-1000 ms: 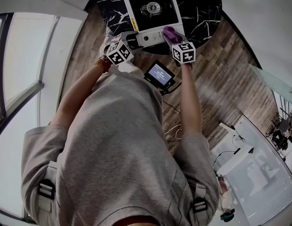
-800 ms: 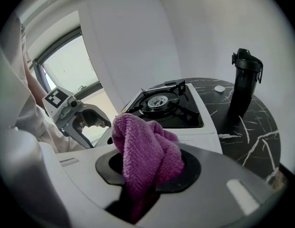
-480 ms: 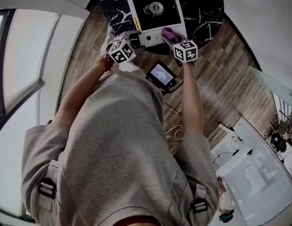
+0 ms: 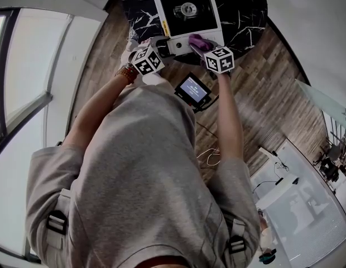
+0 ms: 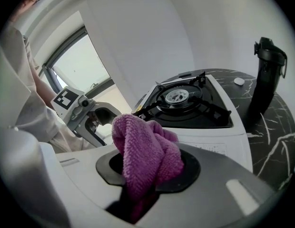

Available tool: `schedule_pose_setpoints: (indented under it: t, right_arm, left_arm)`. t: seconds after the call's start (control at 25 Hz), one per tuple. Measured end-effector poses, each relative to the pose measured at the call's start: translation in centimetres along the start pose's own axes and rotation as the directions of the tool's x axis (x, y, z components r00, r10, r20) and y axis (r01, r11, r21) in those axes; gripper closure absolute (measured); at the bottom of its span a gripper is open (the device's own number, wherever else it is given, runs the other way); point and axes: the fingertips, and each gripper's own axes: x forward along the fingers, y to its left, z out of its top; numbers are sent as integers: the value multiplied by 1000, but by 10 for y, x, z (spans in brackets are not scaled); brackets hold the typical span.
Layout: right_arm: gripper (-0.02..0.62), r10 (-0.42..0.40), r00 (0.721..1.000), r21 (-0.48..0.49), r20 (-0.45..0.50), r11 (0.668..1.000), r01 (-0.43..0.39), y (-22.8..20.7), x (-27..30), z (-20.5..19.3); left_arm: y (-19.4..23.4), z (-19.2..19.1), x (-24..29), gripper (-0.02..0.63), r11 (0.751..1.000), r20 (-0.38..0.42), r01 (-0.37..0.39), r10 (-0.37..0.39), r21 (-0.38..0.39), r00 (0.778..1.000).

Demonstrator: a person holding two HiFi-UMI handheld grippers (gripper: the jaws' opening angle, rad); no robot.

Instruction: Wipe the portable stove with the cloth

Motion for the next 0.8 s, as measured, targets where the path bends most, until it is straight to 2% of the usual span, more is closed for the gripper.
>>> schedule_pose_setpoints:
  t: [0.24, 0.4, 0.8]
  right_arm:
    - [459, 29, 999, -15, -18, 999, -29, 11, 7, -1]
    - [459, 40, 999, -20, -30, 999, -41, 15, 11, 0]
    - [460, 86, 994, -52, -61, 995, -89, 38, 23, 1]
  left_arm:
    - [-1, -1, 1, 319, 1000, 4, 1, -1, 4, 1000]
    - [-3, -1, 3, 285, 1000, -1, 1, -1, 16, 1000]
    - [-3, 0, 3, 285, 1000, 8, -7, 7, -9, 1000]
